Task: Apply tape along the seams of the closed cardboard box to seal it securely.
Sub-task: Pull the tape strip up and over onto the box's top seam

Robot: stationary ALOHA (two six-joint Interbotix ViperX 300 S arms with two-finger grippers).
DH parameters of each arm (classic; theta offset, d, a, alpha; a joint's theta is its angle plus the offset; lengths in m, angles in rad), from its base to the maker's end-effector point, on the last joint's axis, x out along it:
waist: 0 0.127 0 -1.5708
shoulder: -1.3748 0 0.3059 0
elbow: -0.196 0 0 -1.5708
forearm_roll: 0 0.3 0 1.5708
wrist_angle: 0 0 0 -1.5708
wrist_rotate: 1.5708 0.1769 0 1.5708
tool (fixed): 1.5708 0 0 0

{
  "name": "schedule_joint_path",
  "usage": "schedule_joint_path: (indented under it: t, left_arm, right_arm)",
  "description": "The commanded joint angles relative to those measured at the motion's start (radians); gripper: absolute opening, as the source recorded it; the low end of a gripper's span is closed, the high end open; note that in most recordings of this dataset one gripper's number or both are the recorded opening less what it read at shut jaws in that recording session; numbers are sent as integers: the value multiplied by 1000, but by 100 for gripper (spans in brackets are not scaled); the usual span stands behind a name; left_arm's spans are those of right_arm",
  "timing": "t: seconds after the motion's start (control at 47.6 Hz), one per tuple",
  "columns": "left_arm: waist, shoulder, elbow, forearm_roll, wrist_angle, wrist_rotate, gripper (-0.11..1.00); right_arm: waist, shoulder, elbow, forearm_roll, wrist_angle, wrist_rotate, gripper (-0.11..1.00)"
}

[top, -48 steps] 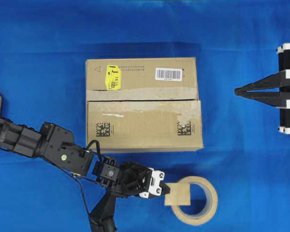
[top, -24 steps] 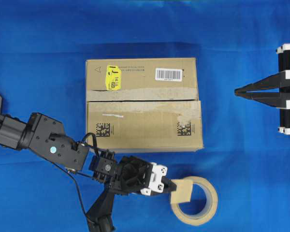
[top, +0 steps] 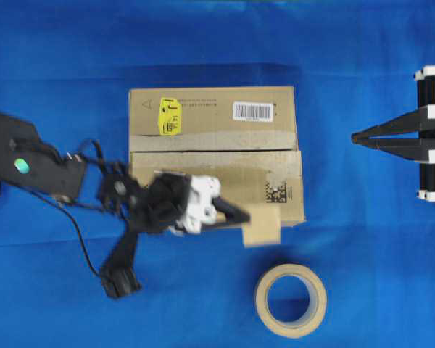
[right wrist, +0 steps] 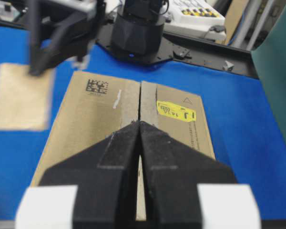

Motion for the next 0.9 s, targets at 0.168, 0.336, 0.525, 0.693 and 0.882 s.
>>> schedule_joint_path:
  t: [0.168, 0.336, 0.525, 0.693, 0.882]
  left_arm:
    - [117, -74, 48, 2, 38, 12, 0]
    - [158, -74, 46, 2, 133, 14, 0]
    - [190, -72, 52, 2, 230, 9, 0]
    - [210, -66, 57, 2, 324, 12, 0]
    - [213, -57, 58, 2, 357, 12, 0]
  right_arm:
    - [3, 11, -12, -3, -5, 0, 0]
    - [3, 21, -12, -2, -9, 0, 0]
    - [3, 38, -11, -2, -28, 0, 0]
    - [3, 52, -12, -3, -38, 0, 0]
    - [3, 74, -12, -3, -49, -2, 0]
